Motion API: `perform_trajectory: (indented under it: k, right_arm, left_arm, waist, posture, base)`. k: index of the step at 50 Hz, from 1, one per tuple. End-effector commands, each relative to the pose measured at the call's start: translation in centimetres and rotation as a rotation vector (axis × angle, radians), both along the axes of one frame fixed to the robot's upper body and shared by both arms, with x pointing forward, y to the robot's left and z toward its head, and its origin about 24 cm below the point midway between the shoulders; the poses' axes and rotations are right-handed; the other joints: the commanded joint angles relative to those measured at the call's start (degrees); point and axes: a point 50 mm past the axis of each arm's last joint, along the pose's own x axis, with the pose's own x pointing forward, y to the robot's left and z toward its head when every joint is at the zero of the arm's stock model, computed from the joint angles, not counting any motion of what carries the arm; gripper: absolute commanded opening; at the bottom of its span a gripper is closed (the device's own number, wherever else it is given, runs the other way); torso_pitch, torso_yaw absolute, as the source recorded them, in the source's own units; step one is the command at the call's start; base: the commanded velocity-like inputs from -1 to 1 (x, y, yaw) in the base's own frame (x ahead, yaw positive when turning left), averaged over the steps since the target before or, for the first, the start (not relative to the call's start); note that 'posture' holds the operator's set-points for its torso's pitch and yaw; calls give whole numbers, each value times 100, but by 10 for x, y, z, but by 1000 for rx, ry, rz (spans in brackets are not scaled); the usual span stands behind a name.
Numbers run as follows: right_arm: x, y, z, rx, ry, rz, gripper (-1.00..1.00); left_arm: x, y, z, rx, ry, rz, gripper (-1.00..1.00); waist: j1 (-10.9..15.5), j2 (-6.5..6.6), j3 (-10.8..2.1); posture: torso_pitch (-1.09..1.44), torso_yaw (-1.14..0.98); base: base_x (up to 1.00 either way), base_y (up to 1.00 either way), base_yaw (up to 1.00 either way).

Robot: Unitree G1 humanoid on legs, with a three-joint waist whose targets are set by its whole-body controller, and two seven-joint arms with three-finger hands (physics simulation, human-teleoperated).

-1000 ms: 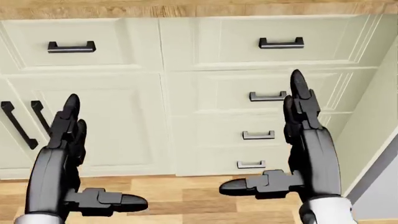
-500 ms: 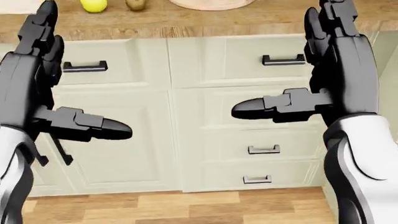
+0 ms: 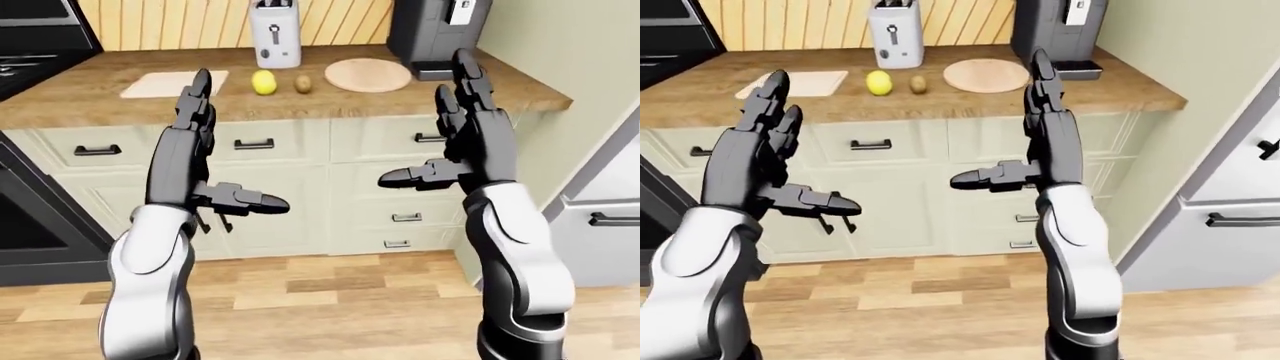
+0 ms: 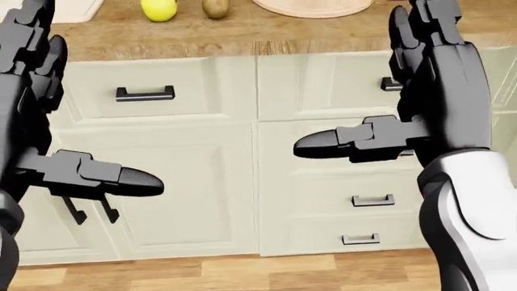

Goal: Place the kiwi and the lemon on separate cutting boards.

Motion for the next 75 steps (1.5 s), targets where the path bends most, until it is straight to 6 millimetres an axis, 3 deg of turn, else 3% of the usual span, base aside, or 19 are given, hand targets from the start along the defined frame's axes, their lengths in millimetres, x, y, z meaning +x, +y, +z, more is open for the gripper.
perform_trajectory:
  k: [1, 4, 6, 9, 18, 21, 22, 25, 30, 34, 37, 48, 52, 53, 55, 62, 65, 66, 75]
  right_arm:
    - [-7, 6, 19, -3, -111, 34, 100]
    - [-8, 7, 20, 3, -113, 44, 100]
    - [-8, 7, 20, 2, -113, 46, 100]
    - [-8, 8, 21, 5, -114, 52, 100]
    - [-8, 11, 21, 4, -113, 68, 100]
    - [-9, 12, 19, 4, -110, 73, 100]
    - [-9, 13, 18, 1, -110, 75, 100]
    - [-10, 13, 18, 3, -110, 80, 100]
    - [-11, 13, 16, 2, -110, 80, 100]
    - [-10, 13, 14, 0, -108, 78, 100]
    - [-12, 13, 13, 1, -106, 79, 100]
    - [-14, 15, 14, 6, -107, 87, 100]
    - [-13, 16, 14, 4, -108, 89, 100]
    - [-13, 16, 13, 5, -107, 89, 100]
    - [-13, 16, 13, 5, -105, 87, 100]
    - [-12, 14, 12, 15, -102, 75, 100]
    - [-13, 13, 15, 14, -112, 75, 100]
    - [-13, 13, 15, 11, -116, 74, 100]
    - [-14, 14, 17, 7, -125, 79, 100]
  left_arm:
    - [-6, 2, 16, 10, -100, 19, 100]
    - [-7, 2, 15, 6, -99, 16, 100]
    - [-8, 2, 16, 5, -100, 16, 100]
    - [-7, 1, 16, 8, -99, 15, 100]
    - [-7, 1, 18, 13, -102, 16, 100]
    - [-8, 1, 18, 15, -102, 14, 100]
    - [-7, 1, 18, 16, -102, 14, 100]
    - [-8, 1, 18, 16, -103, 15, 100]
    - [-8, 1, 18, 20, -103, 18, 100]
    - [-9, 2, 17, 22, -101, 20, 100]
    - [-10, 2, 17, 24, -102, 23, 100]
    - [-11, 2, 17, 23, -104, 24, 100]
    - [-13, 3, 17, 22, -106, 26, 100]
    - [-13, 3, 17, 24, -106, 26, 100]
    - [-13, 3, 17, 24, -106, 27, 100]
    - [-13, 3, 16, 26, -102, 28, 100]
    - [-12, 3, 17, 25, -104, 29, 100]
    - [-12, 3, 17, 26, -103, 30, 100]
    - [-13, 3, 20, 29, -106, 27, 100]
  waist:
    - [19, 33, -67]
    - [-47, 319, -17]
    - [-60, 809, -116]
    - [13, 601, 55]
    - [160, 157, -3]
    - [185, -200, -88]
    - [103, -36, -54]
    - [62, -115, -44]
    - [-15, 87, -13]
    - [-20, 636, -186]
    - [45, 633, 43]
    - [198, 287, -117]
    - [210, -66, -197]
    - [179, 75, -149]
    - [164, -99, 84]
    - [74, 8, 45]
    - [117, 471, -109]
    - [49, 311, -90]
    - [145, 289, 79]
  posture:
    - [0, 0]
    - [0, 0]
    - [0, 0]
    - [0, 0]
    - [0, 0]
    - [0, 0]
    - [0, 0]
    - [0, 0]
    - [0, 0]
    - [0, 0]
    - [0, 0]
    - [0, 0]
    - [0, 0]
    - [0, 0]
    - [0, 0]
    - [0, 0]
    - [0, 0]
    - [0, 0]
    - [0, 0]
  base:
    - [23, 26, 0]
    - [29, 23, 0]
    - [39, 21, 0]
    - [45, 21, 0]
    - [46, 21, 0]
    - [47, 20, 0]
    - [47, 20, 0]
    - [46, 19, 0]
    - [46, 20, 0]
    - [46, 19, 0]
    - [47, 18, 0]
    - [46, 7, 0]
    - [45, 0, 0]
    - [43, 0, 0]
    - [38, 0, 0]
    - [7, 0, 0]
    - [0, 0, 0]
    - [0, 0, 0]
    - [0, 0, 0]
